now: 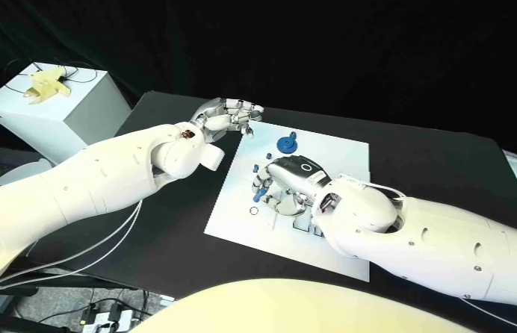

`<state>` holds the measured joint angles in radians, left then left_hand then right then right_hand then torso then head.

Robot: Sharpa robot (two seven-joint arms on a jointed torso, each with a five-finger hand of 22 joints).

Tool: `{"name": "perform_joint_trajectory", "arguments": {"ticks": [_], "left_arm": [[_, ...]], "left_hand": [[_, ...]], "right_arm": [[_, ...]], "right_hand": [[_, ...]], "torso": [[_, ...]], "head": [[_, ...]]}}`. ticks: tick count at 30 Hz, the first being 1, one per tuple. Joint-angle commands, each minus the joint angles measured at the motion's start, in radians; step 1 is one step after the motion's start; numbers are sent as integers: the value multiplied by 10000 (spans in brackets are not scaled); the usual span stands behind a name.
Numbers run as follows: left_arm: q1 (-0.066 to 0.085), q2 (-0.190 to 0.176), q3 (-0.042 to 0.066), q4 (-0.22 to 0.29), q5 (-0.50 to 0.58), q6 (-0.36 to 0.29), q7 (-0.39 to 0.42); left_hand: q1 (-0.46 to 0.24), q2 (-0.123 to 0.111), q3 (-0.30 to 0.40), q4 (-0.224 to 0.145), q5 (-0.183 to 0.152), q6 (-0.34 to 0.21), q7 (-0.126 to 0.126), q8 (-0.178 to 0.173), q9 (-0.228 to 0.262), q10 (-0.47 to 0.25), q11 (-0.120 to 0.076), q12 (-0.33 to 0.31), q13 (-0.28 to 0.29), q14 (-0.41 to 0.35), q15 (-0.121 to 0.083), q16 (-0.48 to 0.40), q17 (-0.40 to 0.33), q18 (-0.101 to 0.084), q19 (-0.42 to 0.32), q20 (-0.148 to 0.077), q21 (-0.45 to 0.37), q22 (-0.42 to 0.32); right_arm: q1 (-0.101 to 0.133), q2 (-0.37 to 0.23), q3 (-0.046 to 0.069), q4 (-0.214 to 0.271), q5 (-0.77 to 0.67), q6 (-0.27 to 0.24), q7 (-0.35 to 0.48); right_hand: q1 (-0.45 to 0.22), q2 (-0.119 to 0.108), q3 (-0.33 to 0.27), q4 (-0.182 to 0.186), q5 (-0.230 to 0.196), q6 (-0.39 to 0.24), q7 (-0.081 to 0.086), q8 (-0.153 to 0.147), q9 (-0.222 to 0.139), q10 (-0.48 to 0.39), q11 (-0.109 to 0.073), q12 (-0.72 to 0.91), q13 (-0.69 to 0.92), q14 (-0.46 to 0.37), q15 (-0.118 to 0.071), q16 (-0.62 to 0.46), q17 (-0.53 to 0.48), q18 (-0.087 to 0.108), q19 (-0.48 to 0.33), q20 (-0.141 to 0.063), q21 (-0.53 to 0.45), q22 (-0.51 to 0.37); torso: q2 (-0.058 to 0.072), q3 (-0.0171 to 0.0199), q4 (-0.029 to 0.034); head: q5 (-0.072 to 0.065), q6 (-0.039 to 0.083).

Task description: Assemble the parts on the task board

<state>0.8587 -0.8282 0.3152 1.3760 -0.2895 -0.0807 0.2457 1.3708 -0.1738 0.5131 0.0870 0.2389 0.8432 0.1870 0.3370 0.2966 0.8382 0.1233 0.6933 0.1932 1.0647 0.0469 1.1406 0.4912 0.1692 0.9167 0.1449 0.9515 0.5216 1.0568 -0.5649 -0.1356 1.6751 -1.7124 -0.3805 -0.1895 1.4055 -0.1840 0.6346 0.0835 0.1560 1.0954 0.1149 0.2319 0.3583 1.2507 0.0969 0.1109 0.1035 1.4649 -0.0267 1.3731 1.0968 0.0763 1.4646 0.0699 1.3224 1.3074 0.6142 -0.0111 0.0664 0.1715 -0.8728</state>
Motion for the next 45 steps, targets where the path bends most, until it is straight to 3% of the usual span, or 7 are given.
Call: {"name": "perform_joint_trajectory", "arguments": {"ticks": [1,4,10,16,45], "left_arm": [[6,51,9,-11,-26,326,84],[6,82,10,-19,-38,366,87],[6,84,11,-24,-47,388,86],[6,70,10,-27,-49,378,74],[7,50,10,-11,-54,327,34]], "left_hand": [[17,53,-55,7,-29,-45,1,50,-15,-78,-15,-47,-9,-57,18,-33,-12,156,87,-13,-61,-8],[17,53,-55,7,-29,-45,1,50,-15,-78,-15,-47,-9,-57,18,-33,-12,156,87,-13,-61,-8],[16,43,-65,10,-30,-48,2,53,-16,-81,-14,-46,-11,-62,19,-34,-12,156,88,-12,-68,-13],[16,43,-65,10,-30,-48,2,53,-16,-81,-14,-46,-11,-62,19,-34,-12,156,88,-12,-68,-13],[13,50,-79,30,-24,-51,4,67,-18,-82,-12,-41,-19,-72,22,-36,-12,154,93,-10,-90,-29]], "right_arm": [[-86,109,-22,-63,-1026,161,-59],[-148,196,-61,-135,-1275,228,-107],[-268,344,-152,-284,-1798,236,-232],[-352,426,-204,-390,-1981,327,-294],[-481,531,-258,-549,-2027,582,-304]], "right_hand": [[8,107,33,-28,7,10,28,133,834,553,-504,-35,-6,183,-69,22,-8,-158,183,-47,41,19],[8,107,33,-28,7,10,28,133,834,553,-504,-35,-6,183,-69,22,-8,-158,183,-47,41,19],[-2,105,46,-48,-3,3,27,143,849,557,-503,-47,-2,185,-69,27,3,-160,185,-46,50,30],[-8,105,54,-59,-10,0,27,149,858,559,-503,-53,1,185,-68,25,-1,-160,185,-46,55,36],[-8,105,54,-59,-10,0,27,149,858,559,-503,-53,1,185,-68,25,-1,-160,185,-46,55,36]], "torso": [[4,9,1],[8,3,-18],[6,13,19],[0,18,7],[12,15,2]], "head": [[48,2],[79,2],[105,2],[128,2],[191,2]]}}
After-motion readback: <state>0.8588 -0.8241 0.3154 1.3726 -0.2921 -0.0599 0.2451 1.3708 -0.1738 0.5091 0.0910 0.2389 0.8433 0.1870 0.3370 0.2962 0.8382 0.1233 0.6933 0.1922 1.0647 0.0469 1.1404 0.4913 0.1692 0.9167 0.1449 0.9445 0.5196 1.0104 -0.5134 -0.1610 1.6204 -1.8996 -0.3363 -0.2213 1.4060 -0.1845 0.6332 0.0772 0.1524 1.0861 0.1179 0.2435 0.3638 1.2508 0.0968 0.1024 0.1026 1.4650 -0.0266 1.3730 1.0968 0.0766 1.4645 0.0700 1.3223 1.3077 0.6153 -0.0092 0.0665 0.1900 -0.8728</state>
